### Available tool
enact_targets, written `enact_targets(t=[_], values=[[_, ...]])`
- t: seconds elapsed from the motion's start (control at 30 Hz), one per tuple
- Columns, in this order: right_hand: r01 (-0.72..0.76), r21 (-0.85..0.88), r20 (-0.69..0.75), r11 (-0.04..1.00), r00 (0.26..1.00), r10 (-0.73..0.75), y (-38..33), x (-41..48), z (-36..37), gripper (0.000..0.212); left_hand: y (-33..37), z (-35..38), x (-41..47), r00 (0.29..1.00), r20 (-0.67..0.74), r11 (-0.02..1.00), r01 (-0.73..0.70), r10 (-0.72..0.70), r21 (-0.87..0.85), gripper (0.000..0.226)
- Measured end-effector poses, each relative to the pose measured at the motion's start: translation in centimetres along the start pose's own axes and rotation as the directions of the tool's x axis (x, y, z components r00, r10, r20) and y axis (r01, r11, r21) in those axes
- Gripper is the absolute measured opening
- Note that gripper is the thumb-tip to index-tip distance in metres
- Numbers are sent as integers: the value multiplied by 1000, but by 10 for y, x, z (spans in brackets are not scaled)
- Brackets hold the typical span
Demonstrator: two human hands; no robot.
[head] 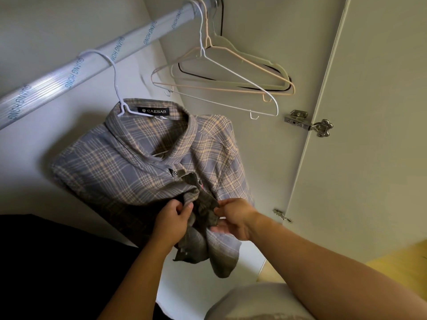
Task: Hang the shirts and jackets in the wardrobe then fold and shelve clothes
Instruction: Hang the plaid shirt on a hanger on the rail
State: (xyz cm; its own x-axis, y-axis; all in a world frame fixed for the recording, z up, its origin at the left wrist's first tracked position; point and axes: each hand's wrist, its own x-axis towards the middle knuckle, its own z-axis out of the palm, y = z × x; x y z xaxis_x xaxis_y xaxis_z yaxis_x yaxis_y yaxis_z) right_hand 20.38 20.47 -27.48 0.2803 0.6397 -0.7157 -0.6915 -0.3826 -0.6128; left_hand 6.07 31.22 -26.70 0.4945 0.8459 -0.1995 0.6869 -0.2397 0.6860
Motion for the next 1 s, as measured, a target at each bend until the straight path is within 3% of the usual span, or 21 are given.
enact_targets(t=[0.1, 0.2, 0.3, 0.4, 0.47, 0.57, 0.73, 0.87, 1.0], values=[[16, -27, 16, 1000, 1000, -15, 1, -2, 0, 39, 0, -1, 0, 1000, 20, 997, 24, -22, -79, 36], [3, -38, -17, 999, 1000, -4, 2, -1, -2, 51, 0, -2, 0, 988, 131, 945, 121, -84, -305, 29], [12, -94, -64, 995, 998, -18, 2, -1, -3, 37, 2, -2, -1, 964, 231, 815, 239, -133, -528, 18], [30, -306, -136, 951, 988, -75, 3, 0, -5, 26, 4, -2, 0, 946, 271, 732, 312, -179, -606, 7], [48, -476, -130, 878, 984, -124, 3, -1, -5, 21, 3, -2, 0, 950, 269, 775, 290, -160, -561, 9], [108, -598, -124, 794, 967, -224, 4, 1, -7, 20, 0, 2, -3, 964, 231, 863, 228, -134, -450, 17], [126, -797, -52, 591, 960, -274, 2, -1, -5, 37, -2, 8, -6, 990, 116, 985, 95, -79, -141, 17], [150, -699, -58, 699, 962, -265, 4, -1, -6, 23, 1, 10, -14, 992, 125, 1000, -9, 8, 5, 12], [114, -590, -60, 799, 981, -185, 5, -1, -6, 21, 2, 10, -18, 990, 141, 998, 28, -21, -50, 10]])
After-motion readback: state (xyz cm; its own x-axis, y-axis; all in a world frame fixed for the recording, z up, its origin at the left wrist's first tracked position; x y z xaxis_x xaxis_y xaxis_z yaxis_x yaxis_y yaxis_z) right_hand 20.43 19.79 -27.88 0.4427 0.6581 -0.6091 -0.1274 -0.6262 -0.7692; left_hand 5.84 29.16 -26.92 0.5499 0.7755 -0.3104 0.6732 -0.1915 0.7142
